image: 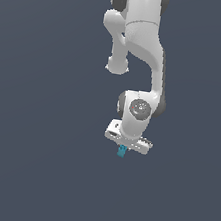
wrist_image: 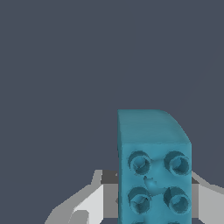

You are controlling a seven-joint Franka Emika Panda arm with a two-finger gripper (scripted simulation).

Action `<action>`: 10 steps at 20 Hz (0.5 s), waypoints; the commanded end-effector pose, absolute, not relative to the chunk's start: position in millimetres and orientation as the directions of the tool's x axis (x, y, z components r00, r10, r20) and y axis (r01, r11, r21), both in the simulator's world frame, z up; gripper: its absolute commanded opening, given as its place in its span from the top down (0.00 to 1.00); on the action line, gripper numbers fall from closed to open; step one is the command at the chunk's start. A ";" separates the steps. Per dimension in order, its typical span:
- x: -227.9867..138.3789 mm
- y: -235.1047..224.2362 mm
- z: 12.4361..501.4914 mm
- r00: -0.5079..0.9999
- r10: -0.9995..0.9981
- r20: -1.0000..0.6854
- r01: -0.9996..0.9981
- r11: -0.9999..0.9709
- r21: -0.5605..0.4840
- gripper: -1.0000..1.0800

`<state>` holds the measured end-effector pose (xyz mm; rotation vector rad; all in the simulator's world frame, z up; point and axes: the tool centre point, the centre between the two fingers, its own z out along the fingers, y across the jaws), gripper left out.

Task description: Pick up the object and move it to a goal position.

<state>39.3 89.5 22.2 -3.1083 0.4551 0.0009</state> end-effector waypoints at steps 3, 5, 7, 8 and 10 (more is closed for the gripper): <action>39.4 89.1 22.4 0.958 -0.287 0.000 -0.287 -0.958 0.000 1.00; 39.1 88.6 23.3 0.958 -0.287 0.000 -0.287 -0.958 0.000 1.00; 38.3 87.2 25.8 0.958 -0.287 0.000 -0.287 -0.958 0.000 1.00; 37.7 86.2 27.7 0.958 -0.287 0.000 -0.287 -0.958 0.000 1.00; 36.0 83.5 32.9 0.958 -0.287 0.000 -0.287 -0.958 0.000 1.00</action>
